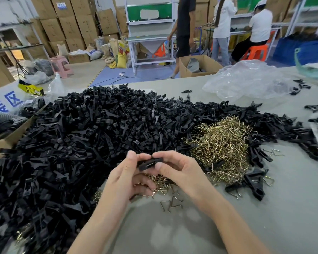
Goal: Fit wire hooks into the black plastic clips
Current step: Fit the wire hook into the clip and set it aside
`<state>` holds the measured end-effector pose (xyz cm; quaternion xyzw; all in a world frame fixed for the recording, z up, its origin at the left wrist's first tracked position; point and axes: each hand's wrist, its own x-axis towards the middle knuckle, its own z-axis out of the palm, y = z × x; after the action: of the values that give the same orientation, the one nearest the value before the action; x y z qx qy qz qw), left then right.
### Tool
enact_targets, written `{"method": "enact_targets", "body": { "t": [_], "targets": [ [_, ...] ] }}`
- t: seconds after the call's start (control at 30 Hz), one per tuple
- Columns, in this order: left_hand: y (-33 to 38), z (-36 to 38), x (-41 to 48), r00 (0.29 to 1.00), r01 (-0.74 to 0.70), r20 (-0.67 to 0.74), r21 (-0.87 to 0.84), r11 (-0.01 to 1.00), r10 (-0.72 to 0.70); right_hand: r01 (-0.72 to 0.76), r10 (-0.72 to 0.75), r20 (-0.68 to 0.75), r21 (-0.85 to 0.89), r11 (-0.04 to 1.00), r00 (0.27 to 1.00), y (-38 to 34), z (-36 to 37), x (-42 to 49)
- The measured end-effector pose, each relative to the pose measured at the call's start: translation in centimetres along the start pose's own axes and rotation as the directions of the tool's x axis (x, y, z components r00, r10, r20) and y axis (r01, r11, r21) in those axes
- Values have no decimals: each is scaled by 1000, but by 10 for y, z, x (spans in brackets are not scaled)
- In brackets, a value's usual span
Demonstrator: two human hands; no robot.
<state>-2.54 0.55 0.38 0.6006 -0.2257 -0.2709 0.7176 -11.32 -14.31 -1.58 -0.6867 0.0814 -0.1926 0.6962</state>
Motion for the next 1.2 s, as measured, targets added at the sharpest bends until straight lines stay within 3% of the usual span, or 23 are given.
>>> {"method": "enact_targets", "body": {
  "t": [0.1,0.3,0.5,0.6,0.73,0.87,1.03,1.13,1.2],
  "targets": [
    [0,5,-7,988,-151,3,287,946,157,-7,8,-12,85,996,1000,-6,-4,-6],
    [-8,41,-11,950,-238,-68,473,848,304,40,-24,-126,125,991,992,-12,-17,-24],
    [0,102,-3,932,-339,295,504,794,211,133,-59,-329,205,970,942,-23,-76,-55],
    [7,158,13,887,-438,384,520,734,257,222,-26,-502,336,915,865,-35,-113,-71],
    [31,272,53,840,-495,470,463,735,270,392,36,-731,406,826,681,-52,-153,-97],
    [43,352,71,807,-503,558,477,721,193,326,67,-772,343,881,632,-64,-161,-116],
    [9,296,46,802,-562,544,547,621,246,246,3,-708,250,937,706,-64,-155,-121],
    [-15,205,24,832,-553,440,695,459,337,174,8,-643,219,960,766,-53,-131,-113],
    [-31,137,6,873,-442,296,816,372,387,112,-10,-571,145,983,821,-42,-107,-103]
  ]
}}
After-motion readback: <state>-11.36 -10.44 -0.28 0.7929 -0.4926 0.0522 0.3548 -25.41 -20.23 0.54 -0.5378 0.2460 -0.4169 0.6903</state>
